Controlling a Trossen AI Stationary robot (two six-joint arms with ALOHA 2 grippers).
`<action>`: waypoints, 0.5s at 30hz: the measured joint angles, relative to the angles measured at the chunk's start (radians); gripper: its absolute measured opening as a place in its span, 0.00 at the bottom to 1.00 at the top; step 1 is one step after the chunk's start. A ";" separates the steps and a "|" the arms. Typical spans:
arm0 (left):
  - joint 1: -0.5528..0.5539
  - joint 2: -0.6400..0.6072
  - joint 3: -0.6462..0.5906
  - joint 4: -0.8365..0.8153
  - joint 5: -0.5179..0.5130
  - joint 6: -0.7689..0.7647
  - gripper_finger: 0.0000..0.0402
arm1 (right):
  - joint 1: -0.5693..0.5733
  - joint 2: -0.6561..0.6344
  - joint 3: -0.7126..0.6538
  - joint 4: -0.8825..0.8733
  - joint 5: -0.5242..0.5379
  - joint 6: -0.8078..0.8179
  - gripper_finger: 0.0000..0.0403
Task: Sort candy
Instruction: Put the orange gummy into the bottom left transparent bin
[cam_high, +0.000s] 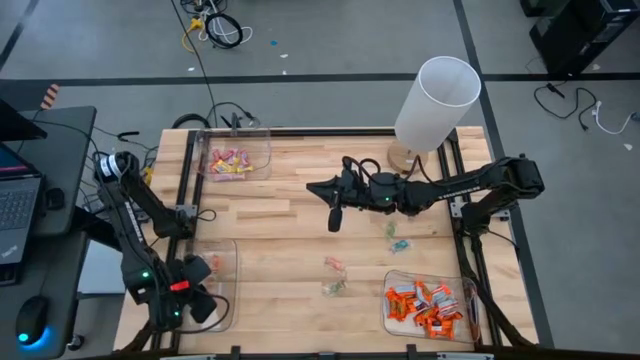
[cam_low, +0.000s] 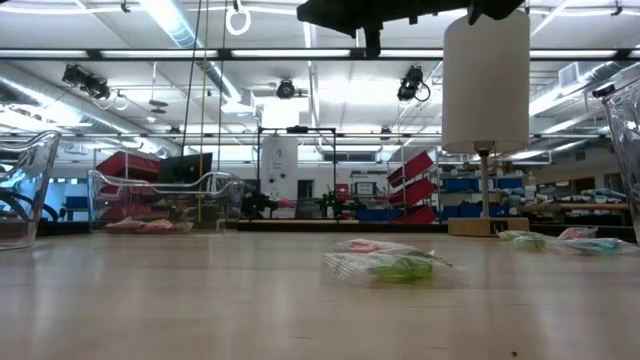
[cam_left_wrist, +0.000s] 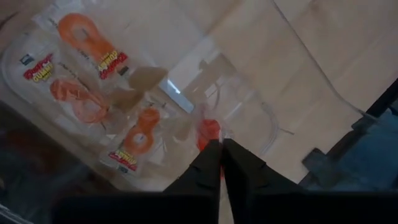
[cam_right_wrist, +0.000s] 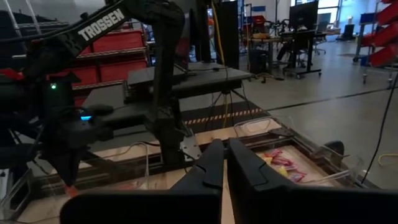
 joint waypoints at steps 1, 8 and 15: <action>0.000 0.000 0.000 0.000 -0.004 -0.007 0.07 | 0.000 0.000 0.000 -0.002 -0.001 0.005 0.03; 0.001 0.000 0.000 -0.023 -0.006 -0.013 0.26 | 0.000 0.000 0.000 -0.026 -0.002 0.019 0.09; 0.031 -0.003 0.000 -0.075 -0.021 -0.019 0.42 | 0.006 0.000 0.000 -0.084 -0.076 -0.039 0.12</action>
